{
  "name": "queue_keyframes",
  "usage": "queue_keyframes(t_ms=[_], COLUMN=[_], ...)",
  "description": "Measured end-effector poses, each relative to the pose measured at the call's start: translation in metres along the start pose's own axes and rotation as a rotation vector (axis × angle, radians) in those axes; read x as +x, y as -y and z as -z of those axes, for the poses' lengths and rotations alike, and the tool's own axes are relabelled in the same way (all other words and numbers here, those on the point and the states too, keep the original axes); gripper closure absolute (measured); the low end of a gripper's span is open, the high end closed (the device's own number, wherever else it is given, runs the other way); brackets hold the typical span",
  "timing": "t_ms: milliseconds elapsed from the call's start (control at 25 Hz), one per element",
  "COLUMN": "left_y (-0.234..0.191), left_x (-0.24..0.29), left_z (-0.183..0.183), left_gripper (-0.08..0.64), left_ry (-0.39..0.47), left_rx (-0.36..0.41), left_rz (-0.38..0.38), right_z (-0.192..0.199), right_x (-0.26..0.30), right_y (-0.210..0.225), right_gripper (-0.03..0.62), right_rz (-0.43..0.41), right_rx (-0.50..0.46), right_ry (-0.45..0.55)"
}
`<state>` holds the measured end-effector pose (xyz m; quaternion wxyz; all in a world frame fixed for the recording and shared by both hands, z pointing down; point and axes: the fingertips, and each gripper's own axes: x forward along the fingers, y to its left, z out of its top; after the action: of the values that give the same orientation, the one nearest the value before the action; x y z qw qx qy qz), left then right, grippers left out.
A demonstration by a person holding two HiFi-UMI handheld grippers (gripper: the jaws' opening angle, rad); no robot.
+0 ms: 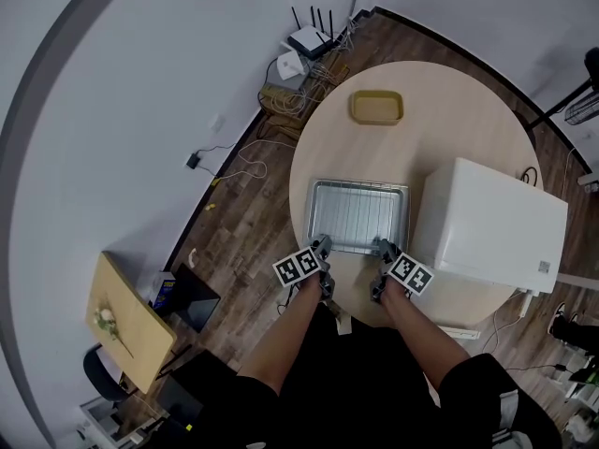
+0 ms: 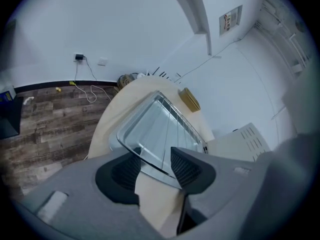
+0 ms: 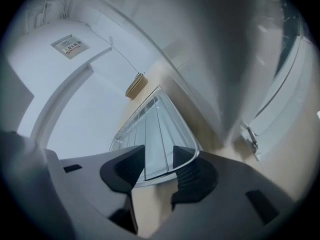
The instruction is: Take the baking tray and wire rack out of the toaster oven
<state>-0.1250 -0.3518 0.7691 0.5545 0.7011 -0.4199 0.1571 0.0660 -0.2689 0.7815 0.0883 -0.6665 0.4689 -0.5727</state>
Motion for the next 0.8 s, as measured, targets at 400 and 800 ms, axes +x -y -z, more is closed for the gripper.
queue_keyframes(t_ms=[400, 800], left_y=[-0.017, -0.019], left_x=[-0.017, -0.048], left_z=[-0.008, -0.018], left_gripper=[0.353, 0.353], left_ry=[-0.001, 0.06], left_rx=[-0.039, -0.102], left_rz=[-0.037, 0.06], right_z=[0.005, 0.018], right_x=[-0.002, -0.005], right_y=[-0.001, -0.004], right_gripper=[0.413, 0.329], right_rz=[0.055, 0.124], right_rx=[0.012, -0.022], right_ry=[-0.032, -0.122])
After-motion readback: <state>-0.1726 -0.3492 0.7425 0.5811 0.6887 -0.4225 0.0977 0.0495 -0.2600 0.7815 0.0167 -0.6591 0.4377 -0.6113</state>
